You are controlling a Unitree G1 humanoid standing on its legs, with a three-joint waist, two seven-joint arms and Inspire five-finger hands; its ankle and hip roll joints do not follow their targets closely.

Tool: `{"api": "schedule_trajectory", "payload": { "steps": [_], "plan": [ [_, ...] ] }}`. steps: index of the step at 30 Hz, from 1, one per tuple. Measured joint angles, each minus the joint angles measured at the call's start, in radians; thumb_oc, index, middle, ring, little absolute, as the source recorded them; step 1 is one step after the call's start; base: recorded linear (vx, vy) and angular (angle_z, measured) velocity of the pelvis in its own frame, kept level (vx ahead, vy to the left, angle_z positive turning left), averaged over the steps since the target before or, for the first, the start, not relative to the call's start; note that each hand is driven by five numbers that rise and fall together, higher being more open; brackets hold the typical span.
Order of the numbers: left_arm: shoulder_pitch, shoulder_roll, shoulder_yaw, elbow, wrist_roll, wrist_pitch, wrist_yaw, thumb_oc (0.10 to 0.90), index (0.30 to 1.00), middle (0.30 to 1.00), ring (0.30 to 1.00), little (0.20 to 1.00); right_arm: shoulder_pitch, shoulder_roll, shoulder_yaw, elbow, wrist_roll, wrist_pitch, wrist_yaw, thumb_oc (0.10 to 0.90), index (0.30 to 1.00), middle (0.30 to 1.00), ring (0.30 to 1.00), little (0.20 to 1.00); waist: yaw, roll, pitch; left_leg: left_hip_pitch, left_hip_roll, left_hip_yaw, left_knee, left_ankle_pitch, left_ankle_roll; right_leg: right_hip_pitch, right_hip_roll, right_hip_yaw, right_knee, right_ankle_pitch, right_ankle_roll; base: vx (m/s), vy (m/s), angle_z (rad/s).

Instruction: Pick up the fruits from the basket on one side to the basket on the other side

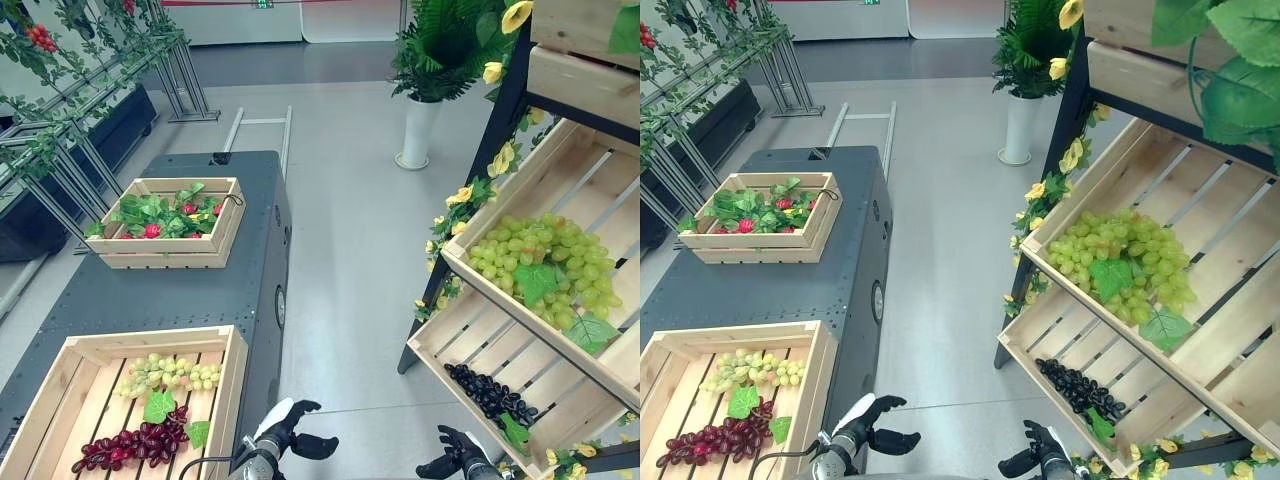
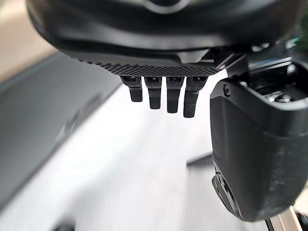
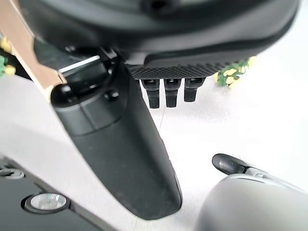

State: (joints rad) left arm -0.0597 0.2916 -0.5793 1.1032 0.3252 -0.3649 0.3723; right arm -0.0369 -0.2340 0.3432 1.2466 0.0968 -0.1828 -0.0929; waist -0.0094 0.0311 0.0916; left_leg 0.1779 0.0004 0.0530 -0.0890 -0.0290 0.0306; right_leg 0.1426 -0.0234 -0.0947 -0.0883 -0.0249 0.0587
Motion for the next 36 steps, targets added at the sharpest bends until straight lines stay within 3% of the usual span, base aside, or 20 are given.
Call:
{"api": "schedule_trajectory", "payload": {
  "steps": [5,9,11,15,22,25,28,31,36],
  "plan": [
    [-0.001,0.114,0.094,-0.133,0.025,0.001,0.106,0.8,0.9,0.9,0.9,0.9,0.009,-0.034,0.0,-0.018,0.0,0.004,0.016,0.8,0.9,0.9,0.9,0.9,0.011,0.025,0.013,-0.023,-0.002,-0.023,0.0,0.01,0.0,-0.012,-0.004,-0.029,0.0,0.0,0.0,-0.04,0.053,0.15],
    [-0.001,0.195,0.297,-0.298,-0.017,0.006,0.12,0.8,0.9,0.9,0.9,0.9,0.033,-0.068,-0.004,-0.039,-0.002,0.007,0.016,0.8,0.9,0.9,0.9,0.9,0.048,0.039,0.021,-0.04,-0.004,-0.059,0.0,0.021,-0.001,-0.014,-0.007,-0.064,0.0,-0.001,-0.001,-0.01,0.039,0.26],
    [-0.003,0.232,0.345,-0.348,-0.03,0.012,0.131,0.8,0.9,0.9,0.9,0.9,0.039,-0.069,-0.004,-0.046,-0.002,0.008,0.016,0.8,0.9,0.9,0.9,0.9,0.057,0.04,0.021,-0.047,-0.006,-0.079,0.0,0.027,-0.003,-0.014,-0.008,-0.084,0.0,-0.002,-0.002,-0.01,0.03,0.3],
    [-0.017,0.271,0.369,-0.353,-0.031,0.025,0.154,0.8,0.9,0.9,0.9,0.9,0.033,-0.07,-0.004,-0.047,-0.002,0.008,0.016,0.8,0.9,0.9,0.9,0.9,0.084,0.047,0.032,-0.06,-0.01,-0.106,0.007,0.038,-0.005,-0.012,-0.012,-0.113,0.0,-0.002,-0.002,-0.02,0.02,0.2],
    [-0.022,0.344,0.393,-0.336,-0.026,0.078,0.163,0.8,0.9,0.9,0.9,0.9,-0.009,-0.086,-0.003,-0.049,0.004,0.009,0.016,0.8,0.9,0.9,0.9,0.9,0.128,0.029,0.104,-0.119,-0.023,-0.154,0.079,0.042,-0.012,-0.024,-0.02,-0.17,0.035,-0.015,-0.007,-0.02,0.061,0.32],
    [-0.027,0.397,0.404,-0.332,-0.024,0.098,0.167,0.8,0.9,0.9,0.9,0.9,-0.045,-0.106,-0.005,-0.057,0.033,0.008,0.016,0.8,0.9,0.9,0.9,0.9,0.143,0.026,0.169,-0.167,-0.036,-0.157,0.144,0.037,-0.016,-0.081,-0.038,-0.194,0.151,-0.068,-0.014,-0.03,0.127,0.31],
    [-0.029,0.456,0.439,-0.298,-0.024,0.115,0.177,0.8,0.9,0.9,0.9,0.9,-0.071,-0.122,-0.006,-0.066,0.033,0.004,0.016,0.8,0.9,0.9,0.9,0.9,0.167,0.009,0.211,-0.222,-0.05,-0.148,0.218,0.013,-0.008,-0.192,-0.084,-0.189,0.353,-0.16,-0.02,-0.05,0.1,0.12],
    [-0.044,0.528,0.45,-0.275,-0.024,0.143,0.211,0.8,0.9,0.9,0.9,0.9,-0.103,-0.131,-0.003,-0.081,0.033,-0.008,0.016,0.8,0.9,0.9,0.9,0.9,0.185,-0.016,0.26,-0.343,-0.075,-0.118,0.398,-0.061,-0.005,-0.316,-0.13,-0.183,0.555,-0.241,-0.027,-0.1,0.104,0.05],
    [-0.153,0.611,0.448,-0.272,-0.022,0.171,0.248,0.8,0.9,0.9,0.9,0.9,-0.175,-0.164,0.005,-0.107,0.054,-0.02,0.017,0.8,0.9,0.9,0.9,0.9,0.211,-0.018,0.342,-0.559,-0.074,-0.1,0.661,-0.144,-0.018,-0.497,-0.151,-0.18,0.771,-0.307,-0.053,-0.12,0.068,0.08]
  ]
}}
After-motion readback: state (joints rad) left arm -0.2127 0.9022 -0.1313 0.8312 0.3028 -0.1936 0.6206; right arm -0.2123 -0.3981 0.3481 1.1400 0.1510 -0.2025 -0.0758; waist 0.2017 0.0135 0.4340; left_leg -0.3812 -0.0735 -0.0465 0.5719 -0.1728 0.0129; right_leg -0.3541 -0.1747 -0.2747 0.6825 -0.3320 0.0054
